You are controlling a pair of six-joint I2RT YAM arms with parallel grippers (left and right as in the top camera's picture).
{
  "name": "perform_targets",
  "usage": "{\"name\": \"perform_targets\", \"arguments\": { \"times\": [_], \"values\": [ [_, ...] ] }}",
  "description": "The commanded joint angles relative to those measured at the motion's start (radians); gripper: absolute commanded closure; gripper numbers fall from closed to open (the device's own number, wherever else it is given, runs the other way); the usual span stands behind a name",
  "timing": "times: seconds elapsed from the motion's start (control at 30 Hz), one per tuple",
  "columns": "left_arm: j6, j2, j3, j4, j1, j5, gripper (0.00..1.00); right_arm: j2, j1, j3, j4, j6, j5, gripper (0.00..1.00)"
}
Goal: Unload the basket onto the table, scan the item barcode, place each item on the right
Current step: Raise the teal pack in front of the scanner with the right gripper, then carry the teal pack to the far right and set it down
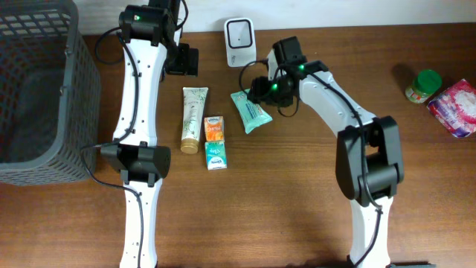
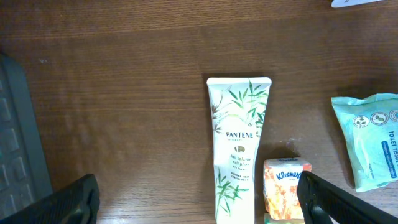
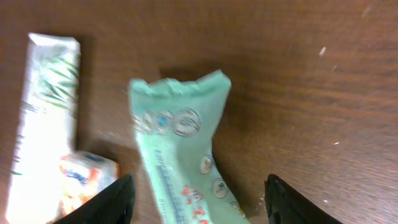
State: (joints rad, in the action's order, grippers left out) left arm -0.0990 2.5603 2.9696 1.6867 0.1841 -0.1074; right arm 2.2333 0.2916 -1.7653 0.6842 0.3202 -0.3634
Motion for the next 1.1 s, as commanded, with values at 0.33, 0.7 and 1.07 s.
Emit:
{"name": "perform_targets", "arguments": {
  "times": [0.33, 0.7, 1.07],
  "values": [
    [-0.010, 0.000, 0.008, 0.002, 0.003, 0.007, 0.01, 0.088, 0.034, -0.074, -0.043, -0.033, -0.080, 0.96],
    [-0.010, 0.000, 0.008, 0.002, -0.001, 0.007, 0.01, 0.137, 0.004, -0.335, -0.480, 0.123, -0.082, 0.96],
    [-0.010, 0.000, 0.008, 0.001, -0.001, 0.007, 0.01, 0.137, -0.076, -0.370, -0.419, 0.208, -0.077, 0.96]
  ]
}}
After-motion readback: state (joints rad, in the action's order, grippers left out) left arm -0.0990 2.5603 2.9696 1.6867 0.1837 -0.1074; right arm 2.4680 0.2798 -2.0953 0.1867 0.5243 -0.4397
